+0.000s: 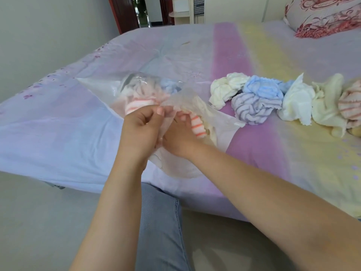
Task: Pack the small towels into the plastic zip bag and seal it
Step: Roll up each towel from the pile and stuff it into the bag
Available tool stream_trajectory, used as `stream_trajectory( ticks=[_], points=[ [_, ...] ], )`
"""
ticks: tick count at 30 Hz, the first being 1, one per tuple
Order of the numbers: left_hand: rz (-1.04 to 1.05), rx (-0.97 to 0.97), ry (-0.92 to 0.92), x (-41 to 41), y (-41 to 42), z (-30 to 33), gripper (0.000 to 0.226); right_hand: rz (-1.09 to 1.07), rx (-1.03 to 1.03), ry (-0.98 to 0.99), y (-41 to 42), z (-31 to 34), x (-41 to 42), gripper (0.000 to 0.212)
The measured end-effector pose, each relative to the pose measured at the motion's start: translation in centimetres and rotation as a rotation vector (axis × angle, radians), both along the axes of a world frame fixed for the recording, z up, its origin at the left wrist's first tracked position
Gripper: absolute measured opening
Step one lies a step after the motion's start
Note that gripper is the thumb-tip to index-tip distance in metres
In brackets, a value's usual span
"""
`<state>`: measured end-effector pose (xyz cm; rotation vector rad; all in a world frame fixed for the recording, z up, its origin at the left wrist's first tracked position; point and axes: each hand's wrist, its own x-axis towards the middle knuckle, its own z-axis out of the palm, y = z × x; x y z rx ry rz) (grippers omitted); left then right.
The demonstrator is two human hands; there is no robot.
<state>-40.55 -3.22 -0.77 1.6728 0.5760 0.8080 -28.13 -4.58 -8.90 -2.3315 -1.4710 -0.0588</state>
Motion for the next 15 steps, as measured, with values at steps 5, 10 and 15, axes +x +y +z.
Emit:
stream_trajectory(
  ticks=[5,10,15],
  points=[
    [-0.111,-0.288,-0.1,0.6,0.4,0.7,0.026,0.038,-0.288,0.122,3.3,0.8,2.1,0.043],
    [-0.132,-0.537,-0.189,1.7,1.6,0.9,0.029,0.162,-0.009,0.024,0.4,-0.6,0.7,0.042],
    [-0.203,-0.731,-0.283,2.8,1.7,0.8,0.032,0.041,0.444,0.507,-6.8,-1.1,0.1,0.027]
  ],
)
